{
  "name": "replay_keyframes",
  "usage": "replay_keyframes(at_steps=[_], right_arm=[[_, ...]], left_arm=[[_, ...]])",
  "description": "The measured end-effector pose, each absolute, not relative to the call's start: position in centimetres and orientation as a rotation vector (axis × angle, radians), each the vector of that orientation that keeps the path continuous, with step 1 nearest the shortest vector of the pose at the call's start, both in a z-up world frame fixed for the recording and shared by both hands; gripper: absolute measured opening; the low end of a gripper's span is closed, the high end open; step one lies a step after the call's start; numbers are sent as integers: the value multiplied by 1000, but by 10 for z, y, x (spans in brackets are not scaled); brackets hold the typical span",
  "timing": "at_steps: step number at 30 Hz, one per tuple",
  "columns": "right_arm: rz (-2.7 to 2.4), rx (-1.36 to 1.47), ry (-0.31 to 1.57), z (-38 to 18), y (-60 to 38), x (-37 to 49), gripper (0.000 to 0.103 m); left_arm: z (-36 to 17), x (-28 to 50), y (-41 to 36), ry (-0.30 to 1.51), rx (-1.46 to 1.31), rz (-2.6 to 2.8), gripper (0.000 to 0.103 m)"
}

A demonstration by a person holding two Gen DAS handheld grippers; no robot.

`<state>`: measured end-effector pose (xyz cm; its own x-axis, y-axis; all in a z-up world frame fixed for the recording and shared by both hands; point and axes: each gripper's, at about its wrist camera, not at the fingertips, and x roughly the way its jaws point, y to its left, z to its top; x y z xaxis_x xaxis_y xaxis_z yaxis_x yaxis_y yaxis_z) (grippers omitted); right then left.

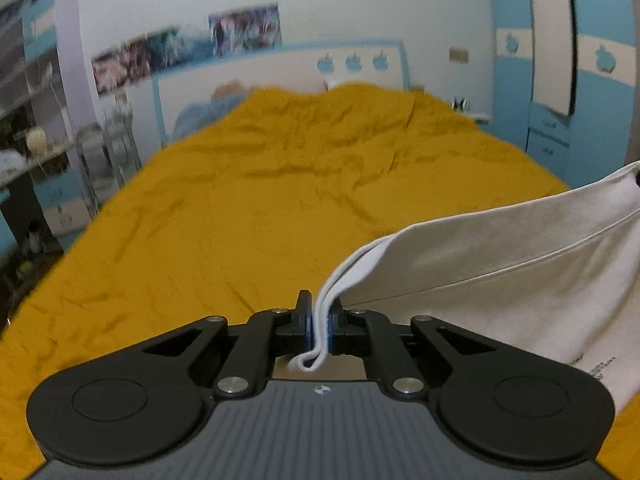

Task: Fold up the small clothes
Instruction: 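Carry the hem with both grippers over the collar, folding the sweatshirt in half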

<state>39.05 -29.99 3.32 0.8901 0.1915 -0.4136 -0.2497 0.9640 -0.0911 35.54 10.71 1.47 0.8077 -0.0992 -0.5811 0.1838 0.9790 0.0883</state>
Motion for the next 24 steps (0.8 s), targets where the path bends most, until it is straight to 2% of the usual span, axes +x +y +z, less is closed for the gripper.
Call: replay_keyframes(at_steps=[10, 16, 20, 23, 24], right_arm=[[201, -140, 603, -84, -280, 521, 2], [161, -91, 699, -145, -279, 570, 2], [149, -65, 733, -170, -281, 583, 2], [145, -54, 737, -181, -281, 586, 3], [144, -46, 737, -182, -281, 587, 3]], left_arm=[[-81, 427, 118, 808, 75, -139, 8], [-117, 454, 132, 886, 2, -120, 27], [-119, 455, 156, 874, -128, -129, 51], [-116, 452, 181, 854, -275, -143, 53], [-116, 451, 189, 856, -323, -153, 47]])
